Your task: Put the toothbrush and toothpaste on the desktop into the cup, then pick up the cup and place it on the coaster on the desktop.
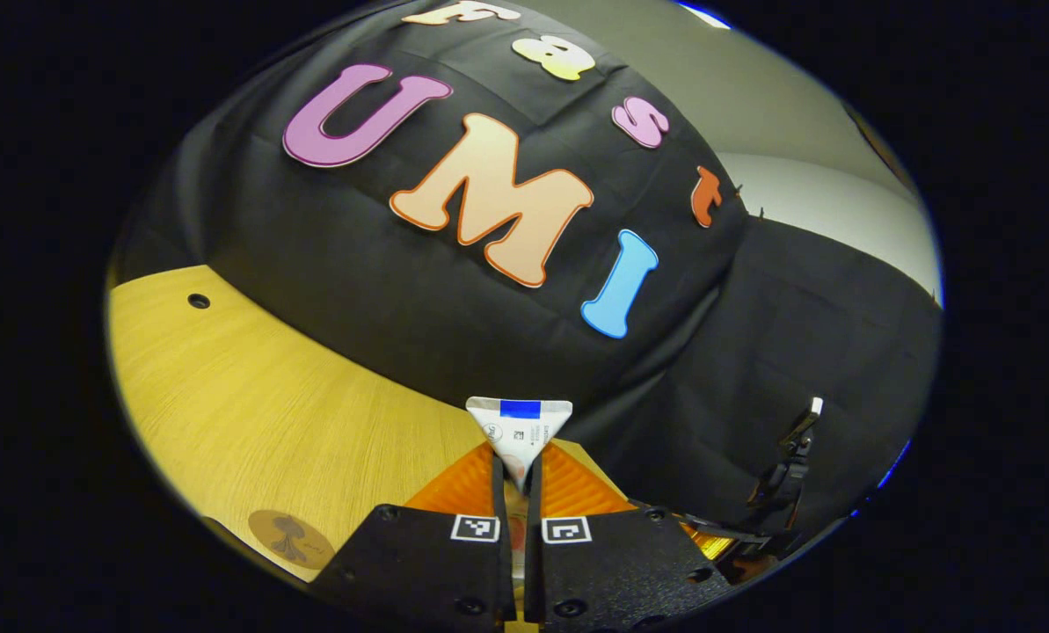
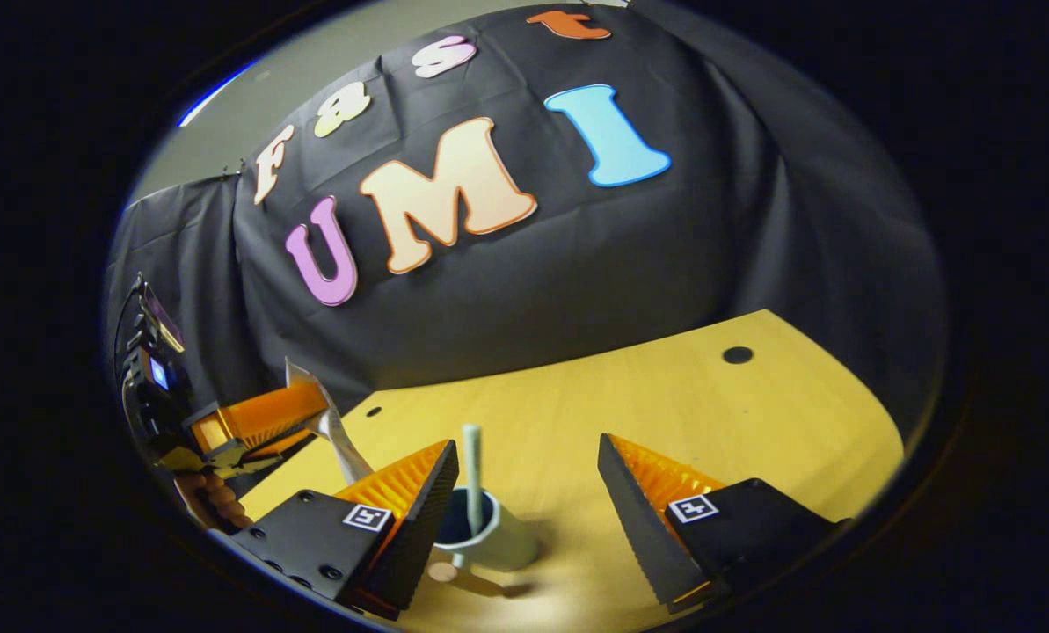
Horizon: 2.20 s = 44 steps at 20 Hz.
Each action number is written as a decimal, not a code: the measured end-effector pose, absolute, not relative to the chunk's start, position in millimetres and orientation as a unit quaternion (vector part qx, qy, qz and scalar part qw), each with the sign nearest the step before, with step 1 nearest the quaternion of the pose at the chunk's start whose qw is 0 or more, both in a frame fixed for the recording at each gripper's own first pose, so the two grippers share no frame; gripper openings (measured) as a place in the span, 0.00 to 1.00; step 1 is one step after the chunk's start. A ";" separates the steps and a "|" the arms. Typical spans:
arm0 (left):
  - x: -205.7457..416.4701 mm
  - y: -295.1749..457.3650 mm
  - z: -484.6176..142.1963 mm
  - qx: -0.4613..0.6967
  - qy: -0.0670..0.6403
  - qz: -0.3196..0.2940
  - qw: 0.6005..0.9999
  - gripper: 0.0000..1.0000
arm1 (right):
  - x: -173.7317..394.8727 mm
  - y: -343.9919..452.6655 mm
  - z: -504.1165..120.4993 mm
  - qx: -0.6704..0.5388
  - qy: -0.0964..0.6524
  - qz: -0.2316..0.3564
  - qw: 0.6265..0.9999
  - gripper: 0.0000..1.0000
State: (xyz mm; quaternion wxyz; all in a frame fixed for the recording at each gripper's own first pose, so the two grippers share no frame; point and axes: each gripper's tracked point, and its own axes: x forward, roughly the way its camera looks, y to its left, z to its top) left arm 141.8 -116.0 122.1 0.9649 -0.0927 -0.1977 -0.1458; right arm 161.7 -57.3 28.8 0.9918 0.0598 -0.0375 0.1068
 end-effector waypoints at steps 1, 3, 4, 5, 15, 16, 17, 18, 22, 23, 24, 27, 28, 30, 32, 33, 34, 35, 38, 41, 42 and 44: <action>146.1 -124.8 121.5 -0.084 -0.198 -0.153 0.965 0.03 | 155.3 -73.4 26.0 0.060 -0.034 0.091 0.994 0.98; 152.7 -137.6 116.3 -0.070 -0.194 -0.162 0.965 0.03 | 141.9 -97.1 19.8 0.061 -0.025 0.065 0.996 0.98; 154.8 -142.1 114.5 -0.064 -0.202 -0.161 0.964 0.03 | 137.3 -108.1 16.4 0.058 -0.020 0.052 0.997 0.98; 157.1 -143.0 111.0 -0.057 -0.208 -0.157 0.964 0.03 | 131.8 -118.4 12.1 0.056 -0.017 0.042 0.997 0.98; 175.5 -157.4 75.9 0.002 -0.246 -0.156 0.957 0.04 | 109.6 -152.4 0.0 0.037 -0.026 0.023 0.999 0.97; 173.9 -160.1 75.5 0.011 -0.253 -0.157 0.955 0.05 | 109.3 -151.6 -1.5 0.031 -0.026 0.026 0.999 0.97; 173.7 -161.3 72.6 0.017 -0.254 -0.158 0.954 0.07 | 109.2 -150.2 -2.8 0.024 -0.026 0.028 0.999 0.97; 172.9 -164.1 69.8 0.020 -0.253 -0.162 0.954 0.08 | 109.3 -148.0 -1.7 0.020 -0.027 0.033 0.999 0.97; 158.5 -173.4 69.9 -0.004 -0.252 -0.188 0.949 0.48 | 108.2 -132.3 -0.7 0.010 -0.022 0.056 0.998 0.97; 152.4 -173.8 77.2 -0.008 -0.259 -0.187 0.947 0.65 | 108.6 -128.4 -0.5 0.005 -0.020 0.060 0.998 0.97; 144.8 -169.2 87.0 -0.007 -0.266 -0.175 0.948 0.83 | 108.1 -123.4 -0.5 0.000 -0.016 0.065 0.998 0.97; 118.6 -151.2 106.6 0.004 -0.267 -0.137 0.954 0.94 | 103.8 -97.1 -4.9 -0.018 0.008 0.092 0.996 0.97; 108.4 -140.2 111.5 0.007 -0.262 -0.118 0.958 0.94 | 100.9 -85.8 -3.2 -0.024 0.016 0.105 0.994 0.97; 85.4 -116.3 118.9 0.012 -0.254 -0.080 0.964 0.94 | 97.7 -60.1 -5.5 -0.029 0.041 0.135 0.990 0.97; 61.1 -86.4 124.1 0.016 -0.249 -0.036 0.968 0.94 | 96.8 -35.7 -9.3 -0.040 0.063 0.163 0.984 0.97; 51.1 -71.8 124.5 0.019 -0.245 -0.014 0.969 0.94 | 97.6 -24.2 -11.1 -0.047 0.073 0.178 0.980 0.98; 40.8 -56.5 124.0 0.021 -0.241 0.008 0.970 0.94 | 98.5 -14.9 -13.7 -0.054 0.085 0.189 0.977 0.97; 31.4 -42.3 121.9 0.023 -0.238 0.029 0.971 0.94 | 100.5 -6.3 -21.5 -0.058 0.104 0.201 0.972 0.97; 9.9 -1.8 118.7 0.015 -0.227 0.088 0.970 0.94 | 107.7 19.8 -39.9 -0.061 0.159 0.225 0.959 0.98; -1.7 24.4 120.3 0.006 -0.224 0.116 0.968 0.94 | 120.7 31.6 -50.8 -0.091 0.192 0.216 0.953 0.97; -2.6 30.6 122.9 0.003 -0.222 0.117 0.968 0.92 | 127.3 31.7 -56.4 -0.103 0.209 0.203 0.951 0.97; -1.6 40.0 126.0 0.001 -0.217 0.110 0.970 0.94 | 135.8 33.4 -65.8 -0.118 0.239 0.181 0.947 0.97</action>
